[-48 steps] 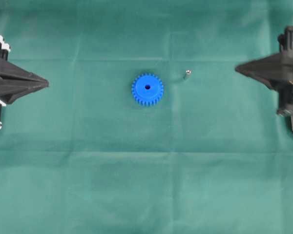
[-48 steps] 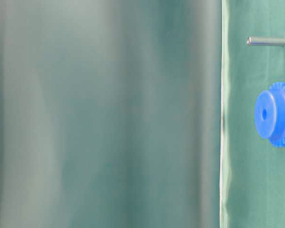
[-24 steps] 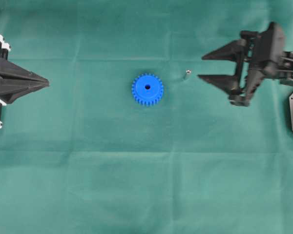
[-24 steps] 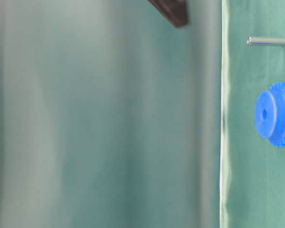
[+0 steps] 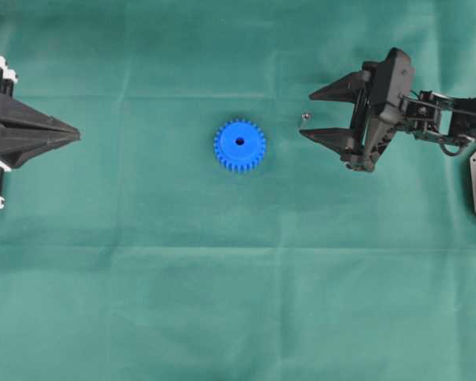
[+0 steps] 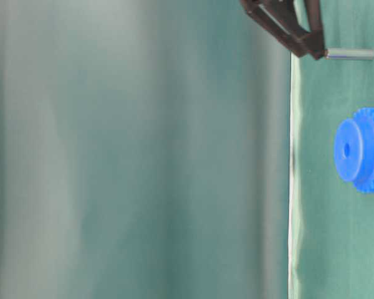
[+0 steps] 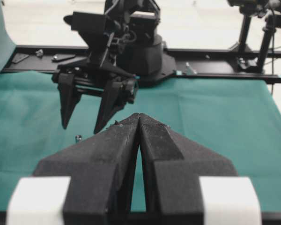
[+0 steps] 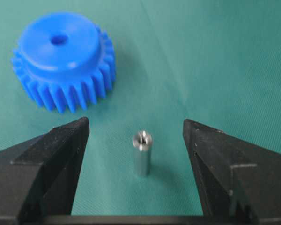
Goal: Insert the shaft placed at a random location into the center hole of the medium gear at another random location.
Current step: 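Move the right gripper over the silver shaft and lower around it, then close the right gripper on the silver shaft and lift it upright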
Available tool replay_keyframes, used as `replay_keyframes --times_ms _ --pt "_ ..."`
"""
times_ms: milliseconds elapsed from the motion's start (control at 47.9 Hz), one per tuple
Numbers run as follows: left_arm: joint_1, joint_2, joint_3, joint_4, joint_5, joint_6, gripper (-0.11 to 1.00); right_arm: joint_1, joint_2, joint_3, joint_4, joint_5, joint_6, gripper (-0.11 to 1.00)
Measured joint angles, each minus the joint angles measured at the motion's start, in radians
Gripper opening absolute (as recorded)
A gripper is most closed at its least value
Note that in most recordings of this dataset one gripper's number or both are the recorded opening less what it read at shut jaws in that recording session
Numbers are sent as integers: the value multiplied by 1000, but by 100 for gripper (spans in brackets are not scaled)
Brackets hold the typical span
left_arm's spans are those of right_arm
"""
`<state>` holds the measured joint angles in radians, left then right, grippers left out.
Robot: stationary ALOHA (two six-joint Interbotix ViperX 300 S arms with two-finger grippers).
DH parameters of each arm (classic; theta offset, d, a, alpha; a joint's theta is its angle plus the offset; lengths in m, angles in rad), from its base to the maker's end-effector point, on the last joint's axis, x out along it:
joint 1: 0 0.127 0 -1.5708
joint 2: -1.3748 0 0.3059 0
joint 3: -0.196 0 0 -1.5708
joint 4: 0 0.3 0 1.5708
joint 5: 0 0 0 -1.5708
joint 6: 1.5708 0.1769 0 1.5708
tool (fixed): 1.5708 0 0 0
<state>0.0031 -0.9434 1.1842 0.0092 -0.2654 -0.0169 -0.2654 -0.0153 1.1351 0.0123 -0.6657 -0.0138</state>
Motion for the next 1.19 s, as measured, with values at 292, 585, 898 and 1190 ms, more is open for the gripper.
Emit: replay_keyframes --times_ms 292,585,898,1190 --pt "2 0 -2 0 14 2 0 -2 35 -5 14 -26 0 75" --pt "0 0 -2 0 23 0 0 -2 48 -15 15 -26 0 58" --pt "2 2 -2 0 32 3 0 -2 51 -18 12 -6 0 13" --pt "0 0 -2 0 32 3 0 -3 46 -21 12 0 0 13"
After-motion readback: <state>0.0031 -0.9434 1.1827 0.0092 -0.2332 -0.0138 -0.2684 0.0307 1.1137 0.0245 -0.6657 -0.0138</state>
